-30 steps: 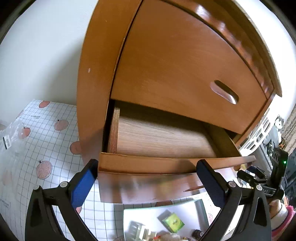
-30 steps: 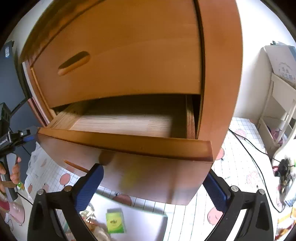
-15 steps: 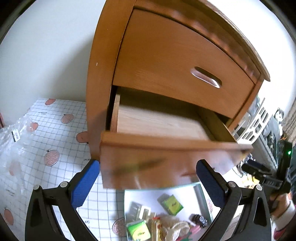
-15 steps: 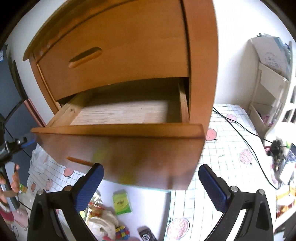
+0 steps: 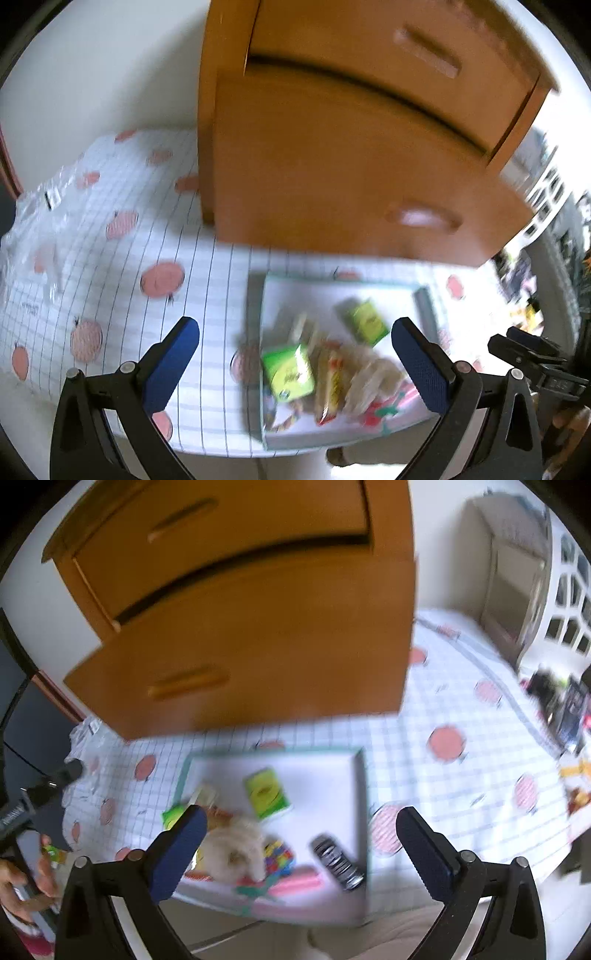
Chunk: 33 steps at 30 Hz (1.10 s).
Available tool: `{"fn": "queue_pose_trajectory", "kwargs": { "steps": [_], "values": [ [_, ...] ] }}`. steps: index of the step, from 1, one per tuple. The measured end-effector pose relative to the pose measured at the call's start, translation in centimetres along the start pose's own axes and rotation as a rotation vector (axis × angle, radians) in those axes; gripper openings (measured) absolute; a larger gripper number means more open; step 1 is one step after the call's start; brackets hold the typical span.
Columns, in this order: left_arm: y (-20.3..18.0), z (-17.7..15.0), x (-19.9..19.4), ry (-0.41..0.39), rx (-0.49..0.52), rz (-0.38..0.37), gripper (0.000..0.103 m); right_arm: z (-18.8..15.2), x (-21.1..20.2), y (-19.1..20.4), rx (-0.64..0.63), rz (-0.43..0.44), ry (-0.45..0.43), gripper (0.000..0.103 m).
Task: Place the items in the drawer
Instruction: 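Grasp the green tissue pack with the left tool while the right tool grasps the beige mesh bag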
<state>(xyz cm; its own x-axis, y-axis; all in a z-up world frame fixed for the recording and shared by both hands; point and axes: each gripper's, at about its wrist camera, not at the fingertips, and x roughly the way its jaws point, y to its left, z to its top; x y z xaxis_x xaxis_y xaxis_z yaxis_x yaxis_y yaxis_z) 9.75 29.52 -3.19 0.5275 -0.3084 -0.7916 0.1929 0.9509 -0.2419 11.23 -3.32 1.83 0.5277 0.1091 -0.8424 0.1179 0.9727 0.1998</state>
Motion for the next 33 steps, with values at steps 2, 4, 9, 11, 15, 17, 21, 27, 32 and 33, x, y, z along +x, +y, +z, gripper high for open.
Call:
{"fn": "queue_pose_trajectory", "kwargs": {
  "steps": [2, 4, 9, 11, 15, 17, 21, 27, 32, 33],
  "values": [
    [0.2, -1.0, 1.6, 0.046, -0.003, 0.004, 0.103, -1.1, 1.4, 0.6, 0.012, 0.017, 0.045, 0.103],
    [0.3, -1.9, 2.8, 0.081, -0.002, 0.008, 0.103, -1.9, 2.6, 1.2, 0.016, 0.030, 0.084, 0.103],
    [1.1, -3.4, 5.2, 0.137, -0.030, -0.007, 0.098, -3.8, 5.7, 3.6, 0.009, 0.059, 0.181, 0.103],
    [1.1, -3.6, 5.8, 0.147, -0.043, -0.018, 0.097, -4.3, 6.6, 4.6, -0.015, 0.061, 0.212, 0.103],
    [0.6, -3.8, 7.0, 0.169, -0.054, -0.037, 0.097, -4.9, 8.4, 5.9, -0.040, 0.052, 0.269, 0.100],
    [0.3, -4.0, 7.7, 0.183, -0.059, -0.050, 0.096, -5.2, 9.4, 6.2, -0.025, 0.062, 0.295, 0.098],
    [0.1, -4.2, 9.2, 0.232, -0.072, -0.073, 0.080, -5.4, 10.7, 6.7, 0.002, 0.072, 0.319, 0.093],
    [0.8, -4.8, 10.6, 0.268, -0.114, -0.071, 0.078, -5.6, 11.9, 7.4, -0.021, 0.054, 0.342, 0.082],
    [0.7, -4.8, 11.2, 0.280, -0.120, -0.079, 0.070, -5.9, 12.7, 7.3, -0.018, 0.042, 0.361, 0.057],
    [0.7, -4.8, 11.2, 0.280, -0.116, -0.075, 0.070, -5.9, 12.7, 7.2, -0.013, 0.047, 0.359, 0.053]
  ]
}}
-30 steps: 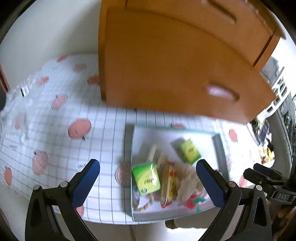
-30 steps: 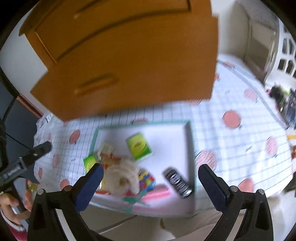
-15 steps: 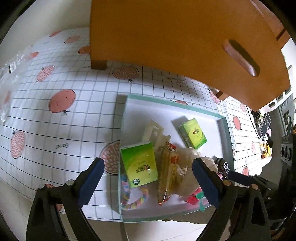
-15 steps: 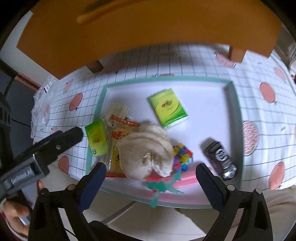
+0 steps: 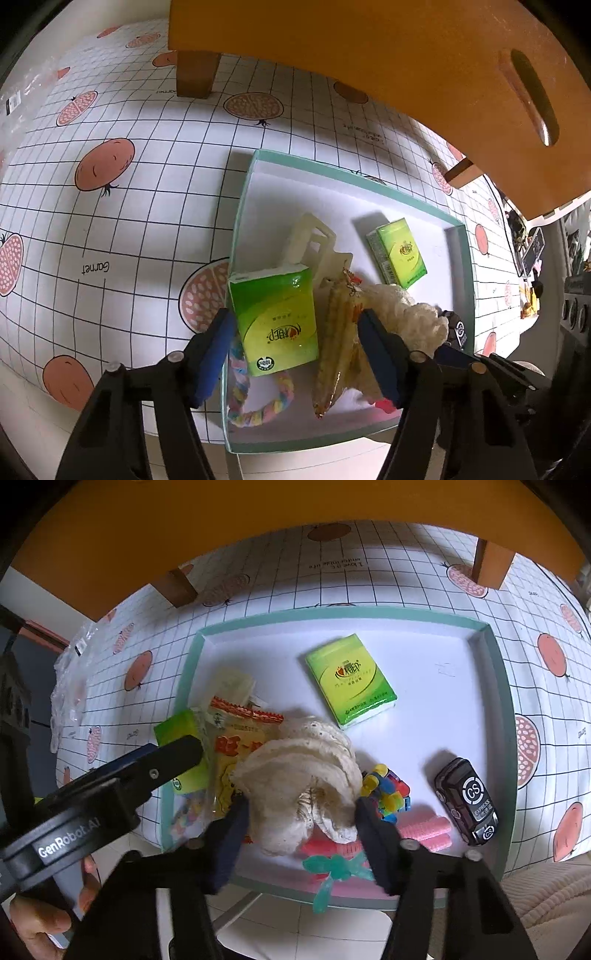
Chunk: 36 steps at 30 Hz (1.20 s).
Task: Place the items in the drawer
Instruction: 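Grasp the green tissue pack with the left tool while the right tool grasps the beige mesh bag, then carry both items into the open drawer and open both tools to release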
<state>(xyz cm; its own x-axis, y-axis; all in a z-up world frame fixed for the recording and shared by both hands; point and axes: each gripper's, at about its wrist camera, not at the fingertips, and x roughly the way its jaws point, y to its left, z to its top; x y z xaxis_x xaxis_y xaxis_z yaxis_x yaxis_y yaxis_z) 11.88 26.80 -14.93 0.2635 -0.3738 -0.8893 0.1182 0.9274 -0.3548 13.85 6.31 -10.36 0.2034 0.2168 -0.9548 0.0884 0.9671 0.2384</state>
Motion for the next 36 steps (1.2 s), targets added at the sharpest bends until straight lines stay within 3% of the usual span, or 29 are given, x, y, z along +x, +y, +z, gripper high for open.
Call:
{"fn": "queue_pose_trajectory", "kwargs": {
  "steps": [3, 5, 8, 21, 36],
  "values": [
    [-0.1, 0.1, 0.5, 0.007, 0.003, 0.018, 0.064, 0.0, 0.0, -0.3, 0.014, 0.005, -0.004, 0.041],
    [0.0, 0.3, 0.9, 0.010, -0.007, 0.026, 0.060, 0.0, 0.1, -0.6, 0.028, 0.015, -0.003, 0.027],
    [0.1, 0.3, 1.0, 0.008, -0.013, 0.029, 0.053, -0.1, -0.1, -1.0, 0.052, 0.028, -0.005, 0.020],
    [-0.5, 0.0, 2.6, 0.022, 0.004, 0.089, 0.049, -0.6, -0.9, -2.7, 0.142, 0.085, -0.028, 0.012],
    [0.5, 0.3, -2.0, -0.082, -0.053, 0.048, 0.048, -0.7, -4.2, -2.7, 0.144, 0.149, -0.130, 0.008]
  ]
}}
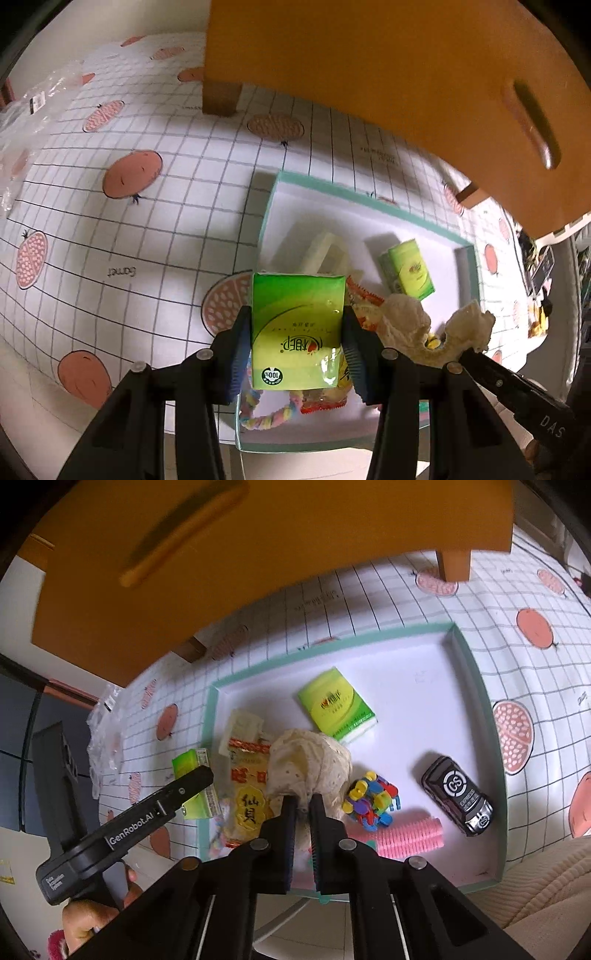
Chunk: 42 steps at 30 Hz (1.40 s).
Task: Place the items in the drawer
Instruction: 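Carry both items into the open drawer and open both tools to release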
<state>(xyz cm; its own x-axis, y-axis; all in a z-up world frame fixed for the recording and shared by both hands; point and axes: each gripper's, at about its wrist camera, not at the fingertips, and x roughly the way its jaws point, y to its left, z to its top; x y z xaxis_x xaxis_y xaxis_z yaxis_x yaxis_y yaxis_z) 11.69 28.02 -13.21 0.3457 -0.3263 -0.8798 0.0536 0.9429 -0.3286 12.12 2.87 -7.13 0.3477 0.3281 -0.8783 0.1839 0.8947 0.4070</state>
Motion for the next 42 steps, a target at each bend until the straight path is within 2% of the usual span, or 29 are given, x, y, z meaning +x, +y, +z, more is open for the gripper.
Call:
{"fn": "queue_pose_trajectory", "kwargs": {
  "steps": [12, 16, 22, 24, 28, 31, 35, 42],
  "values": [
    [-0.5, 1.5, -5.1, -0.094, 0.002, -0.036, 0.048, 0.9, -5.2, 1.0, -0.003, 0.079, -0.130, 0.008],
    [-2.4, 2.9, -9.6, -0.179, 0.042, -0.108, 0.048, 2.0, -9.3, 2.5, -0.031, 0.132, -0.220, 0.008],
    [-6.7, 6.5, -18.3, -0.384, 0.163, -0.207, 0.048, 4.9, -17.4, 5.0, -0.089, 0.203, -0.399, 0.008],
    [-7.5, 7.9, -19.9, -0.424, 0.180, -0.218, 0.048, 6.2, -19.8, 5.9, -0.108, 0.207, -0.450, 0.008],
    [-9.4, 11.2, -22.4, -0.504, 0.217, -0.194, 0.048, 9.5, -23.4, 7.6, -0.139, 0.166, -0.520, 0.008],
    [-10.2, 12.9, -22.5, -0.513, 0.231, -0.159, 0.048, 11.7, -24.9, 8.4, -0.151, 0.131, -0.551, 0.008],
    [-10.7, 14.6, -21.1, -0.498, 0.224, -0.118, 0.048, 14.5, -24.7, 7.9, -0.114, 0.095, -0.539, 0.008],
    [-10.8, 16.5, -17.8, -0.452, 0.210, -0.038, 0.048, 17.1, -21.3, 7.4, -0.089, 0.022, -0.471, 0.008]
  ]
}}
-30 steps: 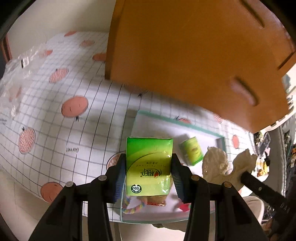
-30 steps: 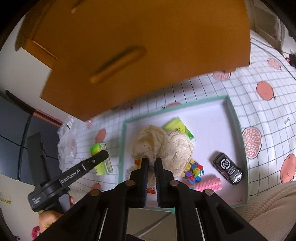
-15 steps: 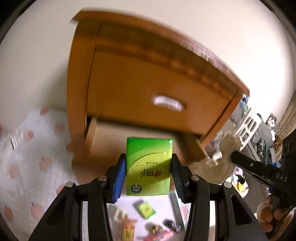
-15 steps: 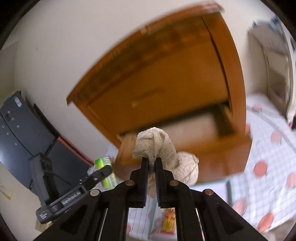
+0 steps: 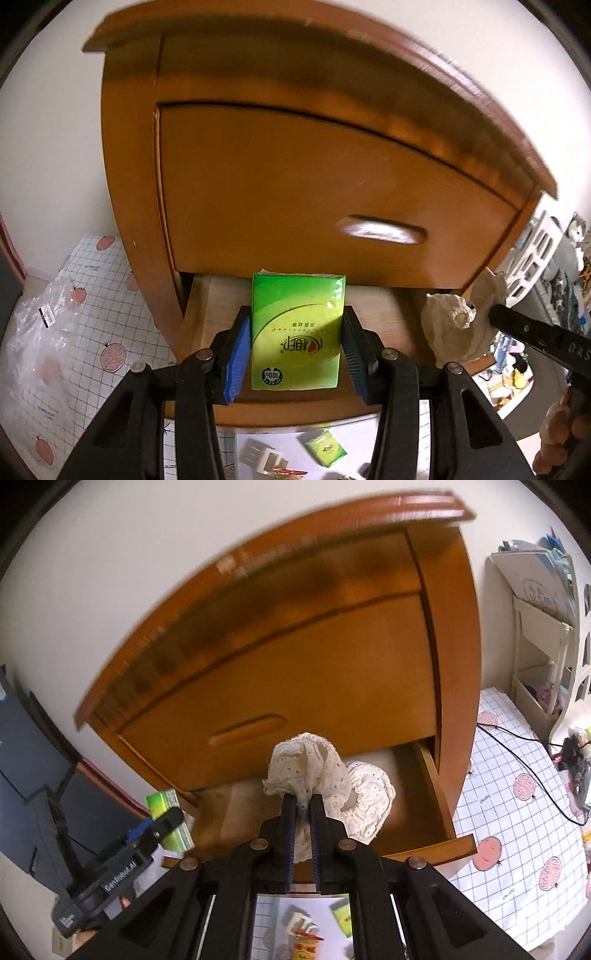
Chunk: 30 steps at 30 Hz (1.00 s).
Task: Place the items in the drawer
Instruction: 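Carry both items into the open drawer and open both tools to release, then withdraw both tools from the drawer back over the white tray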
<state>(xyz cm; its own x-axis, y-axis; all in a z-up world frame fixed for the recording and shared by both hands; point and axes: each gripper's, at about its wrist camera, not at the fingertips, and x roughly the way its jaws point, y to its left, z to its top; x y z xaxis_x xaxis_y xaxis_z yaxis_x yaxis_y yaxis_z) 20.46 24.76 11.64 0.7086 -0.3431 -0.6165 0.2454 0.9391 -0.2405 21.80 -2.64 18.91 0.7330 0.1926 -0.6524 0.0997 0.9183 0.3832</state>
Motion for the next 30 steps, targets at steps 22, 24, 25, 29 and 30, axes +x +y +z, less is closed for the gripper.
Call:
{"fn": "queue_pose_trajectory", "kwargs": {
  "steps": [22, 24, 25, 29, 30],
  "values": [
    [1.0, -0.2, 1.8, 0.054, -0.019, 0.076, 0.074, -2.6, 2.7, 1.4, -0.118, -0.098, 0.088, 0.077],
    [1.3, -0.3, 1.4, 0.052, -0.022, 0.085, 0.089, -2.8, 3.0, 1.6, -0.132, -0.105, 0.091, 0.080],
    [1.4, -0.3, 1.3, 0.047, -0.024, 0.087, 0.092, -2.8, 3.1, 1.7, -0.137, -0.109, 0.091, 0.084],
    [1.5, -0.5, 0.7, 0.024, -0.028, 0.099, 0.096, -3.1, 3.2, 2.0, -0.149, -0.119, 0.088, 0.101],
    [1.5, -0.5, 0.5, 0.016, -0.028, 0.103, 0.099, -3.1, 3.2, 2.1, -0.150, -0.120, 0.088, 0.102]
  ]
}}
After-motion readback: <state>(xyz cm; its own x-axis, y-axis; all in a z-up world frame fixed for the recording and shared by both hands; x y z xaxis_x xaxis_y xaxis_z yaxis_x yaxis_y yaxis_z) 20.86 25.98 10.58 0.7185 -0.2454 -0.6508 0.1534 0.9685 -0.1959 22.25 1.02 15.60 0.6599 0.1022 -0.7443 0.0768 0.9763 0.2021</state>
